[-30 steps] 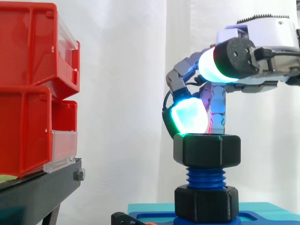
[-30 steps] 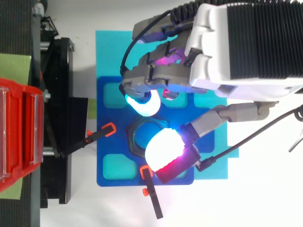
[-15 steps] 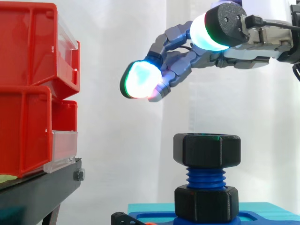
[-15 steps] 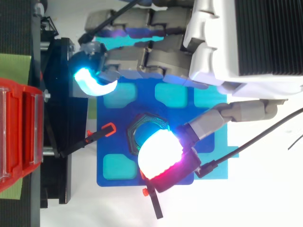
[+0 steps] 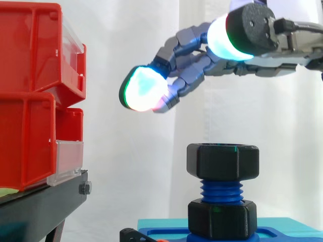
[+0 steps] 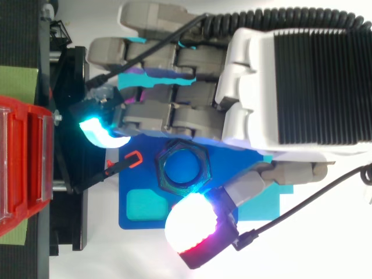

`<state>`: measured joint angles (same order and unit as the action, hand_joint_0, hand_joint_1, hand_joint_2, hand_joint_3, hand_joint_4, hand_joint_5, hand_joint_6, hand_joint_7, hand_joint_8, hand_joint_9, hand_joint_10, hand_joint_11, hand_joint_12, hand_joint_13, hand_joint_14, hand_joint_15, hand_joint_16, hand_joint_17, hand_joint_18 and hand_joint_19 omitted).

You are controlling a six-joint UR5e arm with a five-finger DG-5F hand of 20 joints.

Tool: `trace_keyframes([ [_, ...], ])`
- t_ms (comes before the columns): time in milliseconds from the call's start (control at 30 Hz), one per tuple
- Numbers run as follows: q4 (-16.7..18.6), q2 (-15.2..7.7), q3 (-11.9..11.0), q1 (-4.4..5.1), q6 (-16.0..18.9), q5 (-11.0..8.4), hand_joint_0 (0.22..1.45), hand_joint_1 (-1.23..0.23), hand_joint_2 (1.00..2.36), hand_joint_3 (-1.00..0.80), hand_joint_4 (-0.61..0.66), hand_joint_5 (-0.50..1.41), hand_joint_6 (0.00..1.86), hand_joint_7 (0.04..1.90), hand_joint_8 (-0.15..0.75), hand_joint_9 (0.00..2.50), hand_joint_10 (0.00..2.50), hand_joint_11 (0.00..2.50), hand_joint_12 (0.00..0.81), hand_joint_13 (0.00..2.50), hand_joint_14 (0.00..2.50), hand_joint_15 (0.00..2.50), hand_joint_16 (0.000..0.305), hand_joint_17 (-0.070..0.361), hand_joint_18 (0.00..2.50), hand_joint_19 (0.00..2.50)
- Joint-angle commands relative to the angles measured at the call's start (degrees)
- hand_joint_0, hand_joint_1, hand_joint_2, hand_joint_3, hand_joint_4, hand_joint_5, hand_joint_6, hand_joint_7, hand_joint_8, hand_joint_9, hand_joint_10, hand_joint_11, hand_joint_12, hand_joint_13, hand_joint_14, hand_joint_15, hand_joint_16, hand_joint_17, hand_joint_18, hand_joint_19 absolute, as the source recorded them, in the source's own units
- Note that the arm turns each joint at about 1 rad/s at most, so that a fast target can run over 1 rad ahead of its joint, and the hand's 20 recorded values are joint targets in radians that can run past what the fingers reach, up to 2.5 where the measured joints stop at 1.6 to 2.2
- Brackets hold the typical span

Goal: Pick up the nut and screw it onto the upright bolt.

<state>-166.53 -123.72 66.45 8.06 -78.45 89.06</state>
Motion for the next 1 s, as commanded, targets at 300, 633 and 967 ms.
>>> trace_keyframes([
  [300, 0.07, -0.03, 1.14, 1.08, 1.2, -1.08, 0.48, -0.2, 1.0, -0.5, 0.18, -0.15, 0.5, 0.73, 0.233, 0.44, 0.0, 0.0, 0.304, 0.14, 0.0, 0.0, 0.037, 0.083, 0.0, 0.0],
  [633, -2.04, -0.03, 1.14, 1.44, 1.2, -1.08, 0.49, -0.22, 1.0, -0.5, 0.2, -0.14, 0.5, 0.76, 0.24, 0.47, 0.0, 0.0, 0.302, 0.18, 0.0, 0.0, 0.036, 0.081, 0.0, 0.0],
  [967, -3.8, 0.06, 1.14, 1.35, 1.2, -0.82, 0.49, -0.23, 1.0, -0.5, 0.2, -0.14, 0.5, 0.7, 0.233, 0.49, 0.0, 0.0, 0.298, 0.2, 0.0, 0.0, 0.036, 0.081, 0.0, 0.0],
])
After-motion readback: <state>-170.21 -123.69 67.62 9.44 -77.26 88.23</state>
